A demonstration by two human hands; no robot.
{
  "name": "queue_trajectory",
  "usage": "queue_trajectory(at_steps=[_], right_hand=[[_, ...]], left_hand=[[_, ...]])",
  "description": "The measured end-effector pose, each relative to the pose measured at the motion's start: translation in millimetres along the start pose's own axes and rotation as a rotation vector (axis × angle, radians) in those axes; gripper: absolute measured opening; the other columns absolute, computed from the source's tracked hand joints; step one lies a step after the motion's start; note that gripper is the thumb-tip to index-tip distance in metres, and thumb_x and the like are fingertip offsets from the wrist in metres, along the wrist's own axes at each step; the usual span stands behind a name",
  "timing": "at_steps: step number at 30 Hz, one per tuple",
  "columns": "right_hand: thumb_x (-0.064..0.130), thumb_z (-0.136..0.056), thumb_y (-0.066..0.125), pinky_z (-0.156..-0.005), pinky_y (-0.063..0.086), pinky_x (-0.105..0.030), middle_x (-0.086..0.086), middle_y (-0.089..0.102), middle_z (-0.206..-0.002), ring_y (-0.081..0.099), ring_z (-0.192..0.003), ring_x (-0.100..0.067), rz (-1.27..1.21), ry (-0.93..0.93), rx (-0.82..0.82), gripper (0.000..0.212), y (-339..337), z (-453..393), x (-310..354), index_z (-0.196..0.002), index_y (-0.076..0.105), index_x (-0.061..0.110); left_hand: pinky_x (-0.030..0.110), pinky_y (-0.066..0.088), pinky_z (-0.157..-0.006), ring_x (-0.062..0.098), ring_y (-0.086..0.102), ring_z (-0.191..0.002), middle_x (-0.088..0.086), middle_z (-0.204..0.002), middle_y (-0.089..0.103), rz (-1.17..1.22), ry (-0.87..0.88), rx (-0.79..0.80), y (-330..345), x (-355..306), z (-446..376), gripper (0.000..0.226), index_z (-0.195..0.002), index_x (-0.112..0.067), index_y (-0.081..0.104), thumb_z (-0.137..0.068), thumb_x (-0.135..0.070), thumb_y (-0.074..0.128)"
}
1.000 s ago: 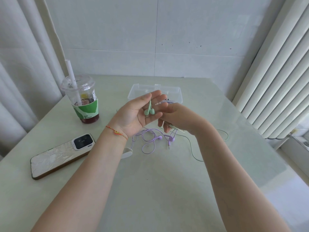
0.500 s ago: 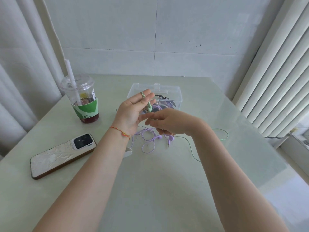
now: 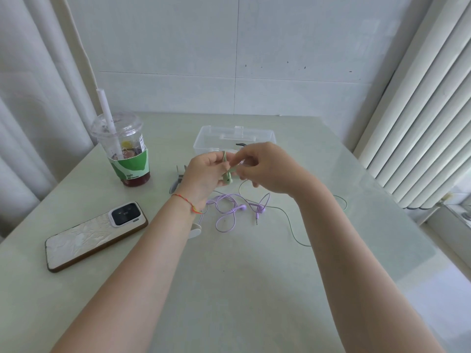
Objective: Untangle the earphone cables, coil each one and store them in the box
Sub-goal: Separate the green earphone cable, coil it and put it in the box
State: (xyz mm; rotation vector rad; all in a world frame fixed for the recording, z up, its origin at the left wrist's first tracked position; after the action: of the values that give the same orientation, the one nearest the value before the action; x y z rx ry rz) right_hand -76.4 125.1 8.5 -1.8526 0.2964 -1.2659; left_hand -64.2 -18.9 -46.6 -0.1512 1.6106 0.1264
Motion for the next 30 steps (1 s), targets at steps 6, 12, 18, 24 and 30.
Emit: queue_trajectory(at_steps=[6, 12, 18, 24, 30], right_hand=[[0.0, -0.084, 0.058, -0.051, 0.044, -0.014, -0.004, 0.073, -0.076, 0.059, -0.052, -0.012, -0.163, -0.02, -0.166, 0.014, -14, 1, -3, -0.09, 0.068, 0.009], [0.003, -0.083, 0.065, -0.052, 0.041, -0.008, 0.004, 0.066, -0.066, 0.054, -0.048, 0.004, -0.122, -0.033, -0.172, 0.012, -19, 2, -6, -0.086, 0.074, 0.012], [0.007, -0.083, 0.068, -0.061, 0.046, -0.017, 0.001, 0.071, -0.071, 0.055, -0.057, 0.002, -0.093, -0.039, -0.172, 0.01, -20, 1, -9, -0.084, 0.075, 0.014], [0.011, -0.083, 0.069, -0.059, 0.043, -0.014, 0.004, 0.071, -0.071, 0.054, -0.057, 0.002, -0.091, -0.036, -0.135, 0.009, -20, 1, -11, -0.085, 0.075, 0.017], [0.018, -0.092, 0.06, -0.047, 0.037, -0.014, 0.011, 0.063, -0.061, 0.054, -0.049, -0.006, -0.174, 0.024, -0.087, 0.012, -19, 2, -15, -0.097, 0.071, 0.019]], left_hand=[[0.04, 0.056, -0.08, 0.023, 0.063, -0.076, 0.007, -0.071, 0.063, 0.175, -0.139, 0.184, 7, -2, 5, 0.026, -0.091, -0.007, 0.069, -0.096, 0.0, 0.044], [0.042, 0.055, -0.081, 0.022, 0.065, -0.073, 0.007, -0.074, 0.063, 0.239, -0.231, 0.364, 15, -5, 11, 0.031, -0.101, -0.003, 0.068, -0.1, -0.023, 0.044], [0.039, 0.058, -0.076, 0.021, 0.062, -0.074, 0.005, -0.076, 0.061, 0.224, -0.156, 0.439, 17, -7, 14, 0.028, -0.099, -0.005, 0.068, -0.1, -0.023, 0.047], [0.039, 0.058, -0.073, 0.019, 0.061, -0.072, 0.004, -0.075, 0.059, 0.231, -0.146, 0.454, 19, -7, 15, 0.028, -0.095, -0.007, 0.065, -0.1, -0.027, 0.046], [0.039, 0.057, -0.077, 0.013, 0.05, -0.058, -0.003, -0.064, 0.044, 0.396, -0.223, 0.534, 17, -10, 16, 0.027, -0.081, -0.015, 0.055, -0.099, -0.029, 0.042]])
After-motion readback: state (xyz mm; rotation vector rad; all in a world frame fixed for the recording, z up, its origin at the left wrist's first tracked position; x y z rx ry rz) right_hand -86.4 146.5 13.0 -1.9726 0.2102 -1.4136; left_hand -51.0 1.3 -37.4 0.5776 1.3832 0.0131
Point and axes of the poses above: each hand's wrist, its own z-axis away from the middle knuckle, its own y-axis out of the palm, x = y × z, the point moved 3 cm from there along -z, towards the middle knuckle
